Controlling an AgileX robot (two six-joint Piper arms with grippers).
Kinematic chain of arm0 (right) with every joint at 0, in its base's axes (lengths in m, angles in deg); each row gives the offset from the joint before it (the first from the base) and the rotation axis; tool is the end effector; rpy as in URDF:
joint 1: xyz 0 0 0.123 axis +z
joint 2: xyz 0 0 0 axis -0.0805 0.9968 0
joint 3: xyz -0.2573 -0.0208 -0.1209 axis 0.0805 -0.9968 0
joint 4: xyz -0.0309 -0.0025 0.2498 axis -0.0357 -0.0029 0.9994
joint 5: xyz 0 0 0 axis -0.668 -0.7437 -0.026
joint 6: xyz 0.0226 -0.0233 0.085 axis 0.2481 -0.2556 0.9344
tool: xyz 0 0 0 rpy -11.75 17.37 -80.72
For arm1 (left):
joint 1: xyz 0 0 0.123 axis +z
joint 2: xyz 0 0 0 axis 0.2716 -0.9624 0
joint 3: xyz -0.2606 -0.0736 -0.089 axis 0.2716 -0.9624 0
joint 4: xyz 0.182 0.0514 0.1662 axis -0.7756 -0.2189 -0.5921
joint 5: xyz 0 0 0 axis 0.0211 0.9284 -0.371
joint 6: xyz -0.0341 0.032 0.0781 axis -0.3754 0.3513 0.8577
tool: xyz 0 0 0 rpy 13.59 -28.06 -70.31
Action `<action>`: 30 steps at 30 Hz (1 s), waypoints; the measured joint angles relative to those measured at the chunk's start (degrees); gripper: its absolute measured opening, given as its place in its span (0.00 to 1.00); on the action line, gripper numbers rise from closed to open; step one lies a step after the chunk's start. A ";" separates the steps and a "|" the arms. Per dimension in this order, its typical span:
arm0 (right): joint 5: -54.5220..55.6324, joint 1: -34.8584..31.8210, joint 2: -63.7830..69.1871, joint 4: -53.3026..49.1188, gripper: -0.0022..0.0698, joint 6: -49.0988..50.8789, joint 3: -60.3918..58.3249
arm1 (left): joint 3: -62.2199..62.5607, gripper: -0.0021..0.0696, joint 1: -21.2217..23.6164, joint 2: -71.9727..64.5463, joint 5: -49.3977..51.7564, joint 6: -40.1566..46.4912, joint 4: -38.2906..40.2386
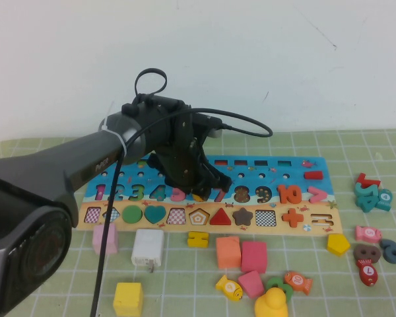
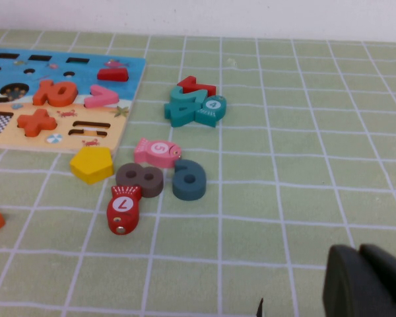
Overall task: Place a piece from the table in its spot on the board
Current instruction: Place the "number 6" into the hole of the number 6
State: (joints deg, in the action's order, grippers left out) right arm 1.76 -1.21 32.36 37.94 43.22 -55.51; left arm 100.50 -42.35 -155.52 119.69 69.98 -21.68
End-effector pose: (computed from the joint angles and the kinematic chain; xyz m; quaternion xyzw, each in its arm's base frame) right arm 0.0532 -0.0017 0.1741 -0.0228 0.7986 -0.0143 0.6013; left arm 0.4370 -0.2261 0.1740 0.1993 0.9558 -0.0904 0.1966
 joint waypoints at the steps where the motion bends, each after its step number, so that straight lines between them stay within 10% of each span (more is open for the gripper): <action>1: 0.00 0.00 0.00 0.00 0.03 0.00 0.00 | 0.00 0.38 0.00 0.00 -0.13 0.00 -0.15; 30: 0.00 0.00 0.00 0.00 0.03 0.00 0.00 | 0.00 0.51 0.00 0.00 -0.10 0.00 2.26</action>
State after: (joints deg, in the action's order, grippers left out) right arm 1.76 -1.21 32.36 37.94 43.22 -55.51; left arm 100.50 -42.35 -155.52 119.59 69.98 -19.42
